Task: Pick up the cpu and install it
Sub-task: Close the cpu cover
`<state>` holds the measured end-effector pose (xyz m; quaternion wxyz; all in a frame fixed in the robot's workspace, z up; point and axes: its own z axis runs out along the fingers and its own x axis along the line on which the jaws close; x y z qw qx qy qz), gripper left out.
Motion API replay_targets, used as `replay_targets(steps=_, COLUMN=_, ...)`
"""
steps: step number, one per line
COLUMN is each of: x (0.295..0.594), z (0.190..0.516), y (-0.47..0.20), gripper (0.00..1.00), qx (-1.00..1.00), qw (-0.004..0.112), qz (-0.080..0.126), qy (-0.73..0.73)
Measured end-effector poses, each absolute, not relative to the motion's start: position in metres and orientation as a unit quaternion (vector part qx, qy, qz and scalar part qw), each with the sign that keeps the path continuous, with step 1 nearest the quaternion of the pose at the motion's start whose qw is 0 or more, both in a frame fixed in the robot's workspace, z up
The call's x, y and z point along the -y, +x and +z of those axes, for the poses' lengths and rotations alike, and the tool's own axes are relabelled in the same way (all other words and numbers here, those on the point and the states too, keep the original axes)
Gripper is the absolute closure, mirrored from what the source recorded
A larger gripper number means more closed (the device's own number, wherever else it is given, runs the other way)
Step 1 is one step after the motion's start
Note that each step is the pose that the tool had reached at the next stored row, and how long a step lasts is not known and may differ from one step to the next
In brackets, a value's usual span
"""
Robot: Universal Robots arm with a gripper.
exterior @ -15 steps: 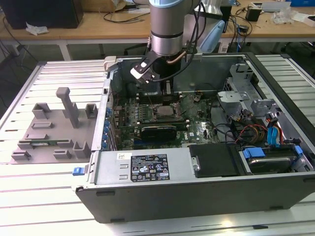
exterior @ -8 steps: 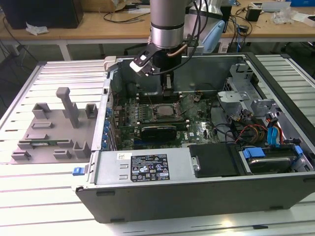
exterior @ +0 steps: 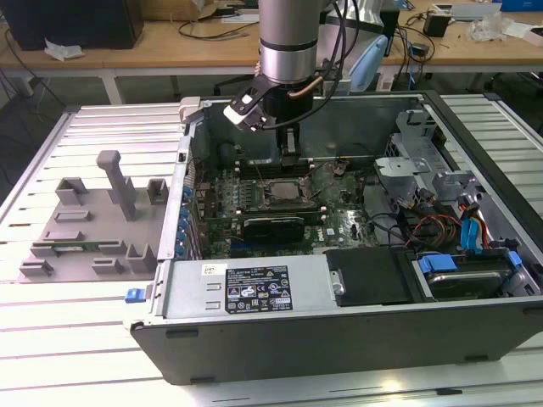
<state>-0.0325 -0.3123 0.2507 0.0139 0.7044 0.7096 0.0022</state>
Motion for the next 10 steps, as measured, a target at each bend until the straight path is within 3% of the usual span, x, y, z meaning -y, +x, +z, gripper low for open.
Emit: replay_targets(steps=10, x=0.312, z=0.262, y=-0.033, gripper=0.89, qx=-0.71, qw=0.014, qz=0.002, qy=0.704)
